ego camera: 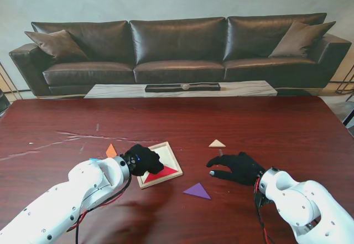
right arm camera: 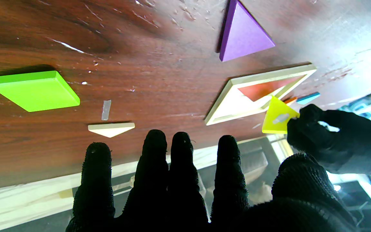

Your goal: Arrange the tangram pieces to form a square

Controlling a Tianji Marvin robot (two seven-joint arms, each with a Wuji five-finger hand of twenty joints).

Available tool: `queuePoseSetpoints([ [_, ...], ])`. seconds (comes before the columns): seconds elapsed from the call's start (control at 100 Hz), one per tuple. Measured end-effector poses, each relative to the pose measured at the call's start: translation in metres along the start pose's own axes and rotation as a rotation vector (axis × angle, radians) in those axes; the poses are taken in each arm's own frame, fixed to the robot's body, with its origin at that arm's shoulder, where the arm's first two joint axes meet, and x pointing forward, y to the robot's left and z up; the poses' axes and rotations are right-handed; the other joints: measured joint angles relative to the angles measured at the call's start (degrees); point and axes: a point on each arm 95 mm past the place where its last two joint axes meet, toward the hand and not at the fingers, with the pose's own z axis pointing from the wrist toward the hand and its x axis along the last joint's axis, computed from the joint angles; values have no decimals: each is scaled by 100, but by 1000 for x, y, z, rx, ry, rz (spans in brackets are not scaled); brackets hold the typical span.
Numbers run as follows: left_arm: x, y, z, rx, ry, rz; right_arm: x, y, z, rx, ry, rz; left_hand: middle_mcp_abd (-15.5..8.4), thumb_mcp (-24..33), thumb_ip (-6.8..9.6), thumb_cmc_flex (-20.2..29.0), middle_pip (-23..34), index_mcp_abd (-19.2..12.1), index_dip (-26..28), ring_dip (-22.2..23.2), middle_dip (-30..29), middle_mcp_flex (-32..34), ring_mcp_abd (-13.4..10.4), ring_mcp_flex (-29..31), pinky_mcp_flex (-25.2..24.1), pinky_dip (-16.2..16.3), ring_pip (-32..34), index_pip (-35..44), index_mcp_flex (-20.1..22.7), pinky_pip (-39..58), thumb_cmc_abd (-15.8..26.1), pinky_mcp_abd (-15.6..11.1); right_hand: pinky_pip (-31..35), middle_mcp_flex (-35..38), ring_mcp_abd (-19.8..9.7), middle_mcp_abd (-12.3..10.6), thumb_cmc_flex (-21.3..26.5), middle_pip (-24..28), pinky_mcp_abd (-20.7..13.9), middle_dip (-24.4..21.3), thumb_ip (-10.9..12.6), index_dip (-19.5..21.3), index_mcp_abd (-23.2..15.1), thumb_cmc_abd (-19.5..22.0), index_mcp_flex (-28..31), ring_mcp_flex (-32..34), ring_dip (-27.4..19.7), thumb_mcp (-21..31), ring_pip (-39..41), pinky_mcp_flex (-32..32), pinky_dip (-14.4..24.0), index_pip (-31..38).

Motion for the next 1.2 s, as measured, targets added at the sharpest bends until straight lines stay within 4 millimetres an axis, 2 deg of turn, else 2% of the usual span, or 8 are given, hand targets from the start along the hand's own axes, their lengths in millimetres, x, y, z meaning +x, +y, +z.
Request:
queuePoseSetpoints([
  [0.18, 10, 7, 0, -29, 34, -25, 0, 0, 0, 1, -3, -2, -326, 118, 0, -249, -60, -3, -217, 35, 2, 68, 110, -135, -451, 133, 0, 1, 0, 179, -50, 143, 0, 0, 0, 1, 0, 0, 0, 0, 0, 0, 0, 0, 0, 0, 0, 0, 0, 0, 0, 0],
  [0.27, 15, 13, -2, -69, 44, -34, 0, 0, 0, 1, -8, -5, -550, 122, 0, -492, -279, -3, -499, 40, -97, 127, 315, -561, -852, 212, -432, -10, -1, 247, -56, 192, 0, 0, 0, 1, 0, 0, 0, 0, 0, 0, 0, 0, 0, 0, 0, 0, 0, 0, 0, 0],
  [0.47, 24, 22, -7, -95, 76, -73, 2, 1, 0, 3, -12, -7, -605, -196, 0, -625, -1083, -3, -961, -108, -404, 127, 722, -1301, -1590, 374, -1475, -109, -13, 213, -71, 296, 0, 0, 0, 1, 0, 0, 0, 0, 0, 0, 0, 0, 0, 0, 0, 0, 0, 0, 0, 0],
  [0.6, 26, 24, -8, -106, 84, -92, 3, 1, 1, 6, -16, -9, -605, -418, 0, -632, -1772, 87, -1591, -280, -621, -6, 744, -1685, -2019, 588, -2187, -306, -321, -64, -65, 359, 0, 0, 0, 1, 0, 0, 0, 0, 0, 0, 0, 0, 0, 0, 0, 0, 0, -7, 0, 0],
  [0.79, 28, 25, -11, -181, 93, -113, 6, 1, 3, 4, 17, 13, -143, -600, -1, -1042, -2223, 305, -2527, -854, -1814, -713, 877, -2161, -2655, 901, -3421, -512, -1093, -684, 188, 635, -9, -9, 0, -1, 0, -43, -1, 0, 0, 0, 0, 0, 0, -129, 0, 0, -90, -167, 0, 0],
  [0.87, 29, 26, -11, -179, 90, -115, 7, 2, 4, 4, 49, 2, 114, -812, -1, -1042, -2144, 397, -2948, -952, -2242, -841, 721, -2173, -2772, 966, -3655, -573, -1187, -807, 250, 681, -46, -114, 0, -24, -121, -108, -70, -9, 2, 0, 0, 0, -1, -294, 0, -13, -166, -273, 0, -36],
  [1.14, 25, 27, -9, -182, 85, -103, 8, 5, 5, 8, 80, -19, 148, -1303, -2, -1042, -1918, 545, -3781, -1019, -2317, -866, 551, -2325, -2994, 1093, -3738, -602, -1214, -945, 423, 693, -130, -173, -3, -57, -123, -114, -133, -44, 2, 0, 0, -2, -2, -367, 0, -53, -171, -313, -6, -77],
  [1.2, 23, 27, -9, -189, 86, -99, 8, 5, 5, 8, 79, -19, 296, -1459, -2, -1042, -1906, 572, -4245, -1043, -2330, -982, 532, -2426, -3062, 1101, -3809, -682, -1207, -1009, 501, 693, -130, -173, -3, -57, -123, -114, -133, -44, 2, 0, 0, -2, -2, -367, 0, -53, -171, -313, -6, -78],
])
